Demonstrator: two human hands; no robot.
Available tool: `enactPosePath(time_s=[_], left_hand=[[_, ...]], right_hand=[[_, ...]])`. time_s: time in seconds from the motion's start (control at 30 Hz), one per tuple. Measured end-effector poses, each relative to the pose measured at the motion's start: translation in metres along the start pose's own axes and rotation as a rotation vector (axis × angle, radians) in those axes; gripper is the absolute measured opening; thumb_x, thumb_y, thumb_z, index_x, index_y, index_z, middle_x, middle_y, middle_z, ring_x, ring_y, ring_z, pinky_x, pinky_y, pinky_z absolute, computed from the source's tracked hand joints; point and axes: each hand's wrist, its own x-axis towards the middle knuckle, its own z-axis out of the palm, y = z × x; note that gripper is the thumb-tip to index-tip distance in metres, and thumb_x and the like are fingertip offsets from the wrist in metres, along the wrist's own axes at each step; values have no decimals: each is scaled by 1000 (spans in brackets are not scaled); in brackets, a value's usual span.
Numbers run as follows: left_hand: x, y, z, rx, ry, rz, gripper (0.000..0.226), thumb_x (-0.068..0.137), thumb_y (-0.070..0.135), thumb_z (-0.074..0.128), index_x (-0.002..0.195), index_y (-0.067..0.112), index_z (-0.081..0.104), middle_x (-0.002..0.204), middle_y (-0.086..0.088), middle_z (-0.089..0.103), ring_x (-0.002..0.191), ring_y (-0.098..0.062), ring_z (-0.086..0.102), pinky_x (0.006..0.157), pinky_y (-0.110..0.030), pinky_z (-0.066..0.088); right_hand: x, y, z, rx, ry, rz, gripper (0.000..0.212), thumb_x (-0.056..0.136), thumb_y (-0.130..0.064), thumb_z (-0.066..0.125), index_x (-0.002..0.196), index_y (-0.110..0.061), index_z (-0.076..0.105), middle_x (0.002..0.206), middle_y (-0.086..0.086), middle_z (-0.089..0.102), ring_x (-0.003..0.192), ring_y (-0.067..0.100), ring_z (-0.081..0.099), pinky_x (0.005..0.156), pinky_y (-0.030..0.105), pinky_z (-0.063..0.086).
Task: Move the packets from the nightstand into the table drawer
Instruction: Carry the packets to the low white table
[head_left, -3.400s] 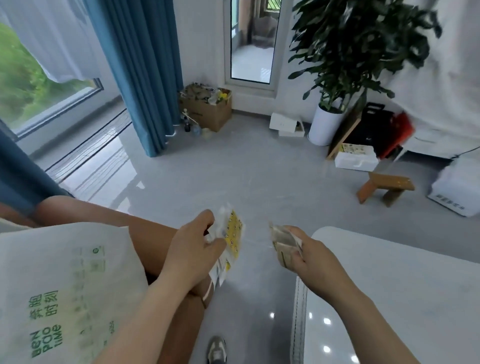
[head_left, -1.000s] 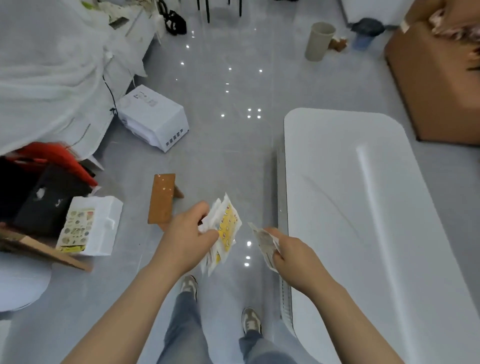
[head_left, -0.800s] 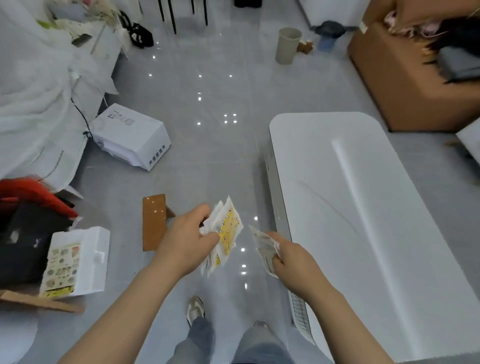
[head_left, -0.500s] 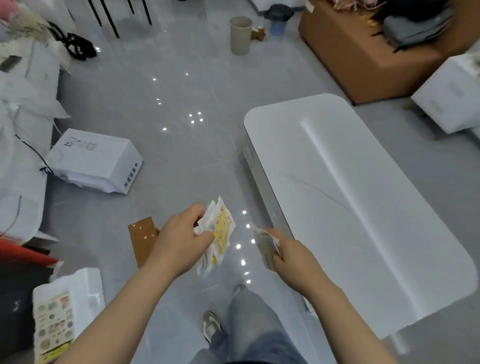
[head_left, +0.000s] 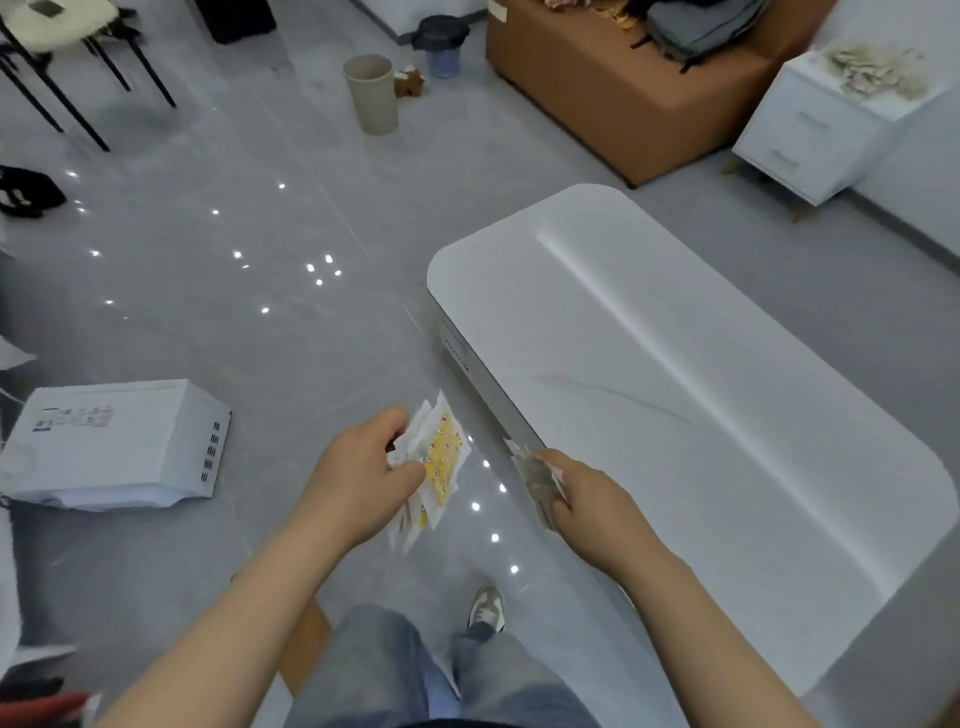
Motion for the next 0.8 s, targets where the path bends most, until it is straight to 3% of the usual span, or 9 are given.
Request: enactPosePath(time_s=[0.17,0.43,0.57,0.7,0.8], left_hand=[[39,14,1,20,-103,92,22,74,10,60,74,10,38,60,3,40,54,-14,31,50,-29,25],[122,6,-6,35,-275,251,25,75,10,60,71,14,36,61,1,40,54,-15,31,50,-29,26],[163,-17,-14,67,-404,321,28,76,11,61,69,20,35,63,0,43,55,-16,32,50,-28,26],[203,-47,-30,123,-528,390,22,75,10,60,74,11,38,64,-2,44,56,-17,32,51,-29,26],[222,-61,-28,146,-566,434,21,74,9,60,74,10,38,63,-5,44,56,-17,32,51,-30,26]], right_hand=[[5,7,-5,38,53,106,35,100,-35,34,133,-41,42,101,-7,67,86,14,61,72,26,46],[35,-7,20,91,193,301,29,100,-33,34,124,-31,50,105,-6,64,91,16,57,68,24,39],[59,-32,50,127,264,421,30,98,-23,40,125,-32,49,121,-9,56,101,17,57,76,26,42],[83,-67,84,211,296,559,21,99,-25,41,116,-27,52,104,-7,56,90,14,51,67,24,31],[97,-76,97,243,332,625,13,98,-23,41,104,-28,50,97,-5,55,83,18,53,68,27,39]])
